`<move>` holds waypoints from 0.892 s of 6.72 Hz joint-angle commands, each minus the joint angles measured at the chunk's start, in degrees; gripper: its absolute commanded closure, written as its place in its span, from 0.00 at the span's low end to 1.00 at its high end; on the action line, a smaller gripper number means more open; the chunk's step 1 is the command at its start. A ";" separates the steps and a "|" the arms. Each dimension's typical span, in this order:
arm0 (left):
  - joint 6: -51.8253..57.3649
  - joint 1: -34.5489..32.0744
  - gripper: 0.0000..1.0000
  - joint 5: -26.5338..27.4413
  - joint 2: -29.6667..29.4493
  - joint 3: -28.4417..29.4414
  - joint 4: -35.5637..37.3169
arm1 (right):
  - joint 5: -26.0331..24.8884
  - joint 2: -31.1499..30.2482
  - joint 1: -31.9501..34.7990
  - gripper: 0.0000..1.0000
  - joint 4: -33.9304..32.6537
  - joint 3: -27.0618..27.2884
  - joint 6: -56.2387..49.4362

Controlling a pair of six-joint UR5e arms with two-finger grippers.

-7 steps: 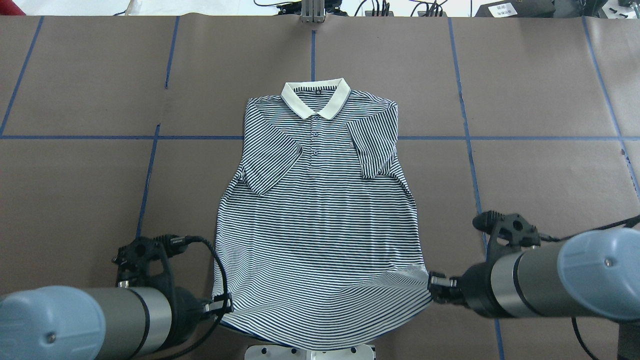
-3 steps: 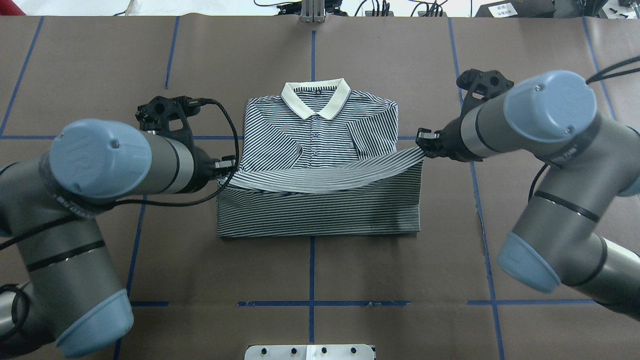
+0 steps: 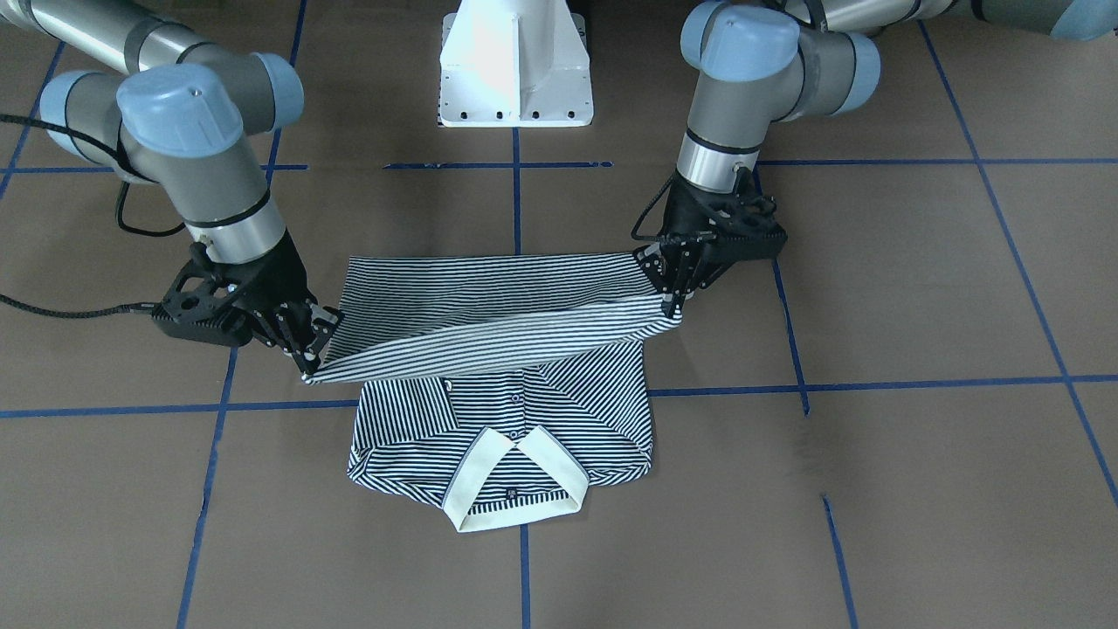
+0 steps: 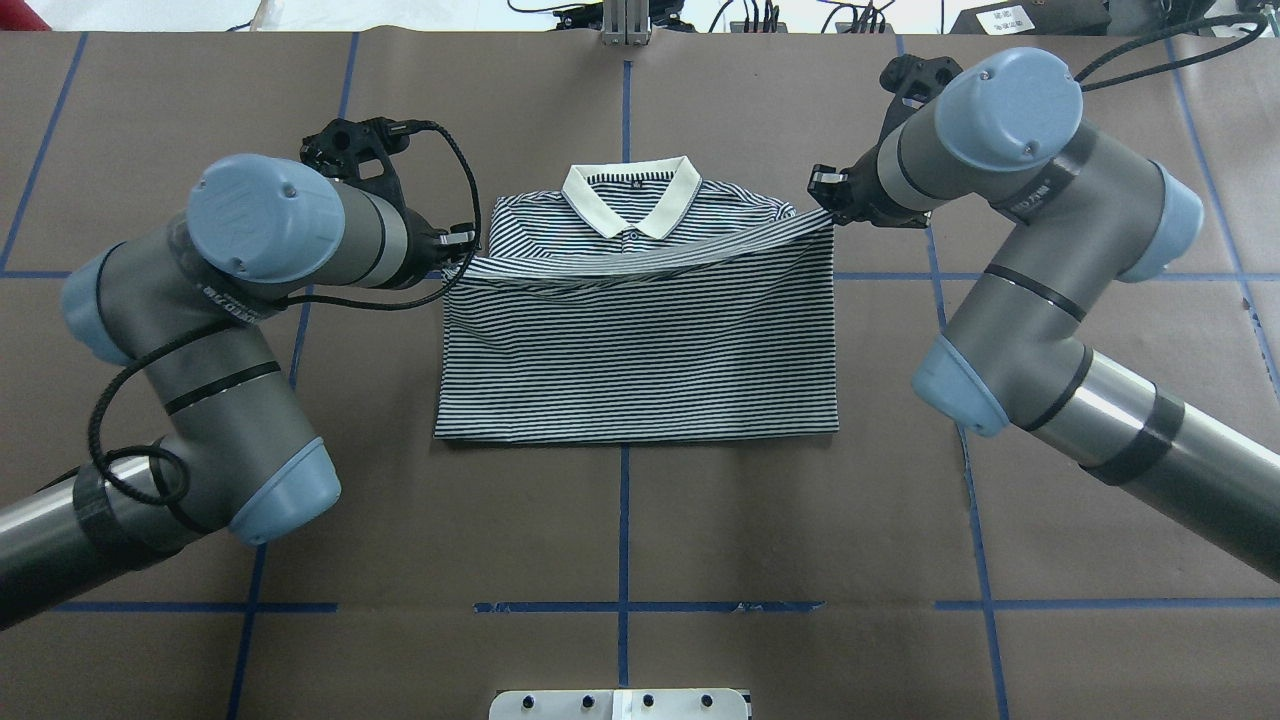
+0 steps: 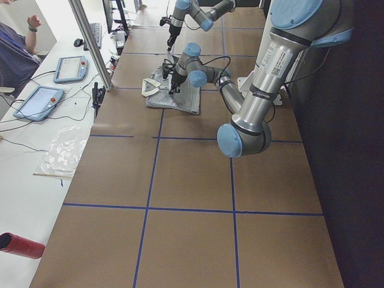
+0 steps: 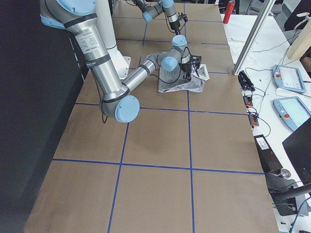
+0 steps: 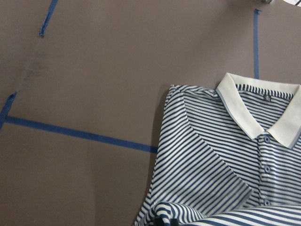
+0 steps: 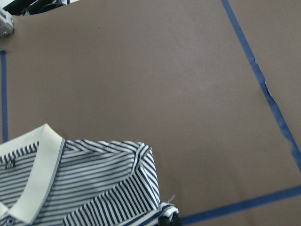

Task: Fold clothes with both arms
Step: 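Lay the folded edge down near the collar and open both grippers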

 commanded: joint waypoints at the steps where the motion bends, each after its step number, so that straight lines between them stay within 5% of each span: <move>1: 1.27 -3.04 1.00 0.04 -4.58 12.64 -8.49 | -0.02 7.21 1.76 1.00 8.12 -15.73 -0.11; 3: 2.14 -4.81 1.00 0.04 -6.53 21.97 -15.42 | -0.11 7.23 1.76 1.00 11.06 -18.43 -0.02; 6: 2.41 -4.82 1.00 0.13 -7.32 22.80 -16.52 | -0.11 7.85 1.68 1.00 11.32 -18.87 0.07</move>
